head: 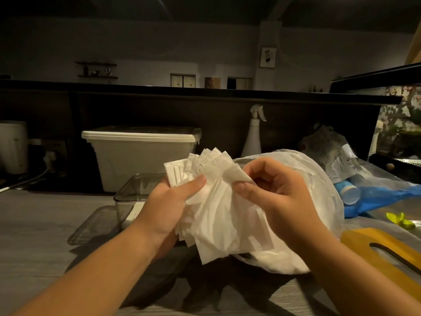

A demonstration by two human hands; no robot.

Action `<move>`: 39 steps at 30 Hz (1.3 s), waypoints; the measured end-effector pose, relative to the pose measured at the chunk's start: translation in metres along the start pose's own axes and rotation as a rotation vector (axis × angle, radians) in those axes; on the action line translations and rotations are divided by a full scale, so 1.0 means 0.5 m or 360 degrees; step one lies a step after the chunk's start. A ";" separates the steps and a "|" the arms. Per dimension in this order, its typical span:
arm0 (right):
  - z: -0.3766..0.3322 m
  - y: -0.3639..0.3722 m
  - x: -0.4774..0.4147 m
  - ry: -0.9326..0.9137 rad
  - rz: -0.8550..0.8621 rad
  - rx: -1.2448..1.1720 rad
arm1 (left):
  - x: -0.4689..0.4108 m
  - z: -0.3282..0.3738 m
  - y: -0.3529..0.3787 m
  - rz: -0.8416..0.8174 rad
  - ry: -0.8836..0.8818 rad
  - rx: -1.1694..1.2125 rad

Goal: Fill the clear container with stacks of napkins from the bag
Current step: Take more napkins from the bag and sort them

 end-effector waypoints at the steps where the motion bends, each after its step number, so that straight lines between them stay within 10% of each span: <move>1: 0.000 0.002 -0.001 0.0036 0.0009 -0.0133 | 0.001 0.001 -0.001 -0.0012 -0.0005 0.0022; 18: 0.047 -0.016 0.013 0.0176 0.0230 0.0255 | 0.021 -0.017 0.051 -0.0446 -0.0100 -0.0145; 39: 0.047 -0.002 0.019 0.0138 0.0146 0.0219 | -0.008 -0.032 0.020 -0.0289 -0.0119 -0.0063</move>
Point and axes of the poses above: each hand's wrist, its own x-axis away from the middle knuckle, its own y-axis out of the palm, z = x × y, the point moved 8 cm from there along -x, towards the middle knuckle, and after that the axes turned 15 degrees about -y, right-handed, at the moved point
